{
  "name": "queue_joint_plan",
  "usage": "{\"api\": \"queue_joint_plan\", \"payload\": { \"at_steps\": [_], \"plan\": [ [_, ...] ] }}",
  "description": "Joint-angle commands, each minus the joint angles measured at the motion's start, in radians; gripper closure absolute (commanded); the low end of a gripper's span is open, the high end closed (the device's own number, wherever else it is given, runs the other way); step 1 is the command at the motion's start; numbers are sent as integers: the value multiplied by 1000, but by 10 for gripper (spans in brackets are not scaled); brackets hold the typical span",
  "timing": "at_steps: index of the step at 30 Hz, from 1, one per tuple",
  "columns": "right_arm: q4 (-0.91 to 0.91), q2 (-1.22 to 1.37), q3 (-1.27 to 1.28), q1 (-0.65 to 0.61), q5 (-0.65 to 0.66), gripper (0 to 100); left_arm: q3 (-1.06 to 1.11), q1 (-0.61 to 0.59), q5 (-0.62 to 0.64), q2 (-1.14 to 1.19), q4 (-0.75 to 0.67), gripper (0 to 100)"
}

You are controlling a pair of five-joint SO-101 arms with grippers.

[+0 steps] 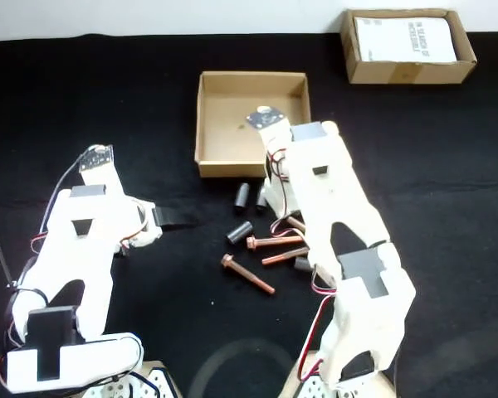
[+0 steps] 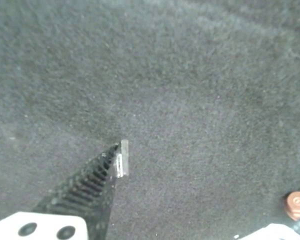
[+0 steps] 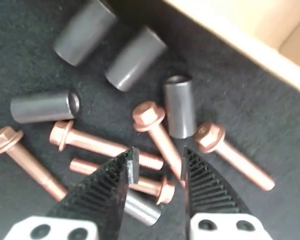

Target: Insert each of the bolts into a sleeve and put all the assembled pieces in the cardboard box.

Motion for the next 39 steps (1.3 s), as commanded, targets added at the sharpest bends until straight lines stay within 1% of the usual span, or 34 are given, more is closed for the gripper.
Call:
{"api": "queue_joint_plan", "payload": {
  "at_steps": [1,5,10,17,22,27,29,30,31,32,35,38,39],
  "plan": [
    [-39,-2,-47,12,57,865,-36,15,2,-2,-18,459],
    [-76,1,-47,13,98,865,-35,15,2,-2,-21,459],
    [-113,77,-64,30,140,865,-35,13,0,-2,-21,459],
    [-107,262,-245,59,152,865,-35,13,-17,-2,-21,458],
    [-8,403,-415,54,152,865,-35,13,-29,-2,-23,458],
    [50,556,-572,56,153,871,-35,15,-31,-2,-23,458],
    [88,601,-639,58,155,917,-35,15,-32,-2,-31,458],
    [111,619,-679,58,155,964,-31,15,-32,-2,-40,458],
    [136,633,-716,58,153,998,-31,15,-32,-2,-43,458],
    [163,647,-756,59,153,984,-31,15,-32,-2,-44,458],
    [249,657,-869,67,146,991,-31,16,-31,-2,-44,458],
    [374,624,-1036,87,146,991,-30,28,-28,2,-63,458],
    [387,604,-1087,101,144,991,-30,38,-28,12,-66,458]
  ]
}}
